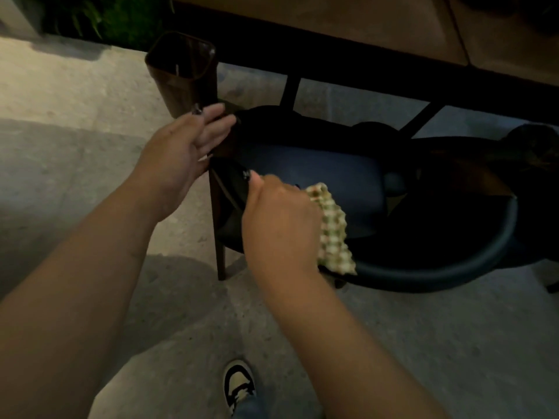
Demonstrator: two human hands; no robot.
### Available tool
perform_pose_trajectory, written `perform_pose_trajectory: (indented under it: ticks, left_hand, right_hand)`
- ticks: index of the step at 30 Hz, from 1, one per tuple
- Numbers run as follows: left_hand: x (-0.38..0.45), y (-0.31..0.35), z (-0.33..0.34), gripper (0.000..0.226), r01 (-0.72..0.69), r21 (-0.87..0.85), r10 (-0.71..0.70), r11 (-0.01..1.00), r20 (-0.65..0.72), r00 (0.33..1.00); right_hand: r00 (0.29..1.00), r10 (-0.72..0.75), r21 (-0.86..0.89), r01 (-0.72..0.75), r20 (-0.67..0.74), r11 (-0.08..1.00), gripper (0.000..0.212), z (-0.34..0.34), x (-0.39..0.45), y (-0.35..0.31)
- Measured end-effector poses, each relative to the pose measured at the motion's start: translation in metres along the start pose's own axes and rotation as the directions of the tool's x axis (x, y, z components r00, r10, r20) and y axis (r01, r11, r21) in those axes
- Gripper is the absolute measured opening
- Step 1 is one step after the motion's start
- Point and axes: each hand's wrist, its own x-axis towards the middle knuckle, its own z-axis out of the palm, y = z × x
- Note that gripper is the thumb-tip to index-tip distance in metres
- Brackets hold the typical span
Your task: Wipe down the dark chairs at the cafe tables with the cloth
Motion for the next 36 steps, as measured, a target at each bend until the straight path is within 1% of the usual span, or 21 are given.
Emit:
perform_pose_trajectory:
  ticks: [1,3,5,7,9,11,13,14,16,18,20,21,23,24,26,28,29,30,33,35,36]
  left_hand:
    - [0.003,-0.001,-0.001,0.031,0.016,-0.062,-0.018,0.998,-0.043,0.999]
    - [0.011,-0.002,0.0,0.029,0.028,-0.129,-0.046,0.991,-0.137,0.989]
    - [0.02,0.0,0.004,0.035,0.047,-0.192,-0.093,0.98,-0.236,0.967]
    - [0.029,0.007,0.01,0.041,0.085,-0.31,-0.187,0.947,-0.315,0.931]
    - [0.032,0.011,0.021,0.037,0.122,-0.383,-0.262,0.916,-0.338,0.904]
    - [0.032,0.006,0.032,0.03,0.183,-0.32,-0.294,0.929,-0.342,0.893]
    - [0.031,-0.004,0.041,0.033,0.204,-0.19,-0.265,0.96,-0.391,0.882]
    - [0.03,-0.009,0.044,0.036,0.181,-0.181,-0.243,0.967,-0.432,0.868]
    - [0.03,-0.011,0.045,0.038,0.127,-0.219,-0.218,0.967,-0.469,0.856]
    - [0.031,-0.013,0.046,0.037,0.122,-0.184,-0.201,0.975,-0.508,0.838]
    - [0.031,-0.012,0.046,0.031,0.119,-0.157,-0.185,0.98,-0.526,0.83]
    - [0.032,-0.012,0.046,0.027,0.12,-0.143,-0.179,0.982,-0.538,0.824]
    - [0.032,-0.014,0.045,0.029,0.133,-0.085,-0.158,0.987,-0.555,0.817]
    - [0.033,-0.015,0.044,0.03,0.138,-0.056,-0.145,0.989,-0.56,0.816]
    - [0.035,-0.019,0.043,0.029,0.144,-0.011,-0.125,0.99,-0.565,0.816]
    - [0.037,-0.023,0.042,0.028,0.142,0.004,-0.113,0.99,-0.579,0.808]
    - [0.037,-0.024,0.042,0.027,0.133,-0.007,-0.113,0.991,-0.581,0.806]
    - [0.037,-0.024,0.042,0.027,0.119,-0.023,-0.11,0.993,-0.582,0.806]
    - [0.036,-0.023,0.043,0.028,0.085,-0.035,-0.089,0.996,-0.595,0.799]
    - [0.033,-0.026,0.044,0.037,0.081,-0.017,-0.075,0.997,-0.613,0.786]
    - [0.033,-0.026,0.045,0.044,0.083,-0.013,-0.073,0.996,-0.623,0.779]
  right_hand:
    - [1.0,-0.004,0.004,0.003,0.025,1.0,0.033,0.005,0.007,-0.007]
    - [0.98,0.023,0.066,-0.037,0.198,0.997,0.037,0.015,0.022,-0.019]
    - [0.911,0.134,0.211,-0.23,0.39,0.95,0.043,0.026,0.041,-0.026]
    - [0.827,0.185,0.337,-0.407,0.531,0.849,0.044,0.031,0.057,-0.023]
    - [0.759,0.064,0.407,-0.416,0.648,0.813,0.042,0.026,0.062,-0.014]
    - [0.662,-0.084,0.372,-0.308,0.745,0.875,0.035,0.015,0.055,0.002]
    - [0.586,-0.102,0.305,-0.259,0.804,0.916,0.028,0.003,0.046,0.018]
    - [0.573,-0.096,0.295,-0.266,0.814,0.918,0.026,0.0,0.043,0.023]
    - [0.584,-0.058,0.277,-0.291,0.809,0.916,0.029,0.001,0.045,0.023]
    - [0.603,-0.004,0.243,-0.316,0.798,0.917,0.035,0.012,0.055,0.015]
    - [0.568,0.048,0.227,-0.405,0.822,0.886,0.037,0.029,0.068,0.005]
    - [0.522,0.087,0.223,-0.501,0.848,0.836,0.035,0.038,0.074,0.0]
    - [0.429,0.158,0.228,-0.716,0.889,0.66,0.029,0.062,0.088,-0.004]
    - [0.399,0.168,0.238,-0.781,0.901,0.577,0.03,0.078,0.095,-0.007]
    - [0.376,0.169,0.282,-0.868,0.911,0.408,0.036,0.105,0.109,-0.013]
    - [0.32,0.223,0.264,-0.933,0.921,0.246,0.037,0.127,0.123,-0.02]
    - [0.307,0.243,0.258,-0.942,0.92,0.214,0.036,0.139,0.128,-0.022]
    - [0.334,0.254,0.276,-0.932,0.908,0.235,0.032,0.149,0.133,-0.023]
    - [0.49,0.243,0.368,-0.833,0.837,0.413,0.025,0.163,0.141,-0.021]
    - [0.584,0.134,0.47,-0.75,0.8,0.466,0.03,0.164,0.142,-0.012]
    - [0.637,0.042,0.531,-0.675,0.769,0.512,0.032,0.163,0.14,-0.008]
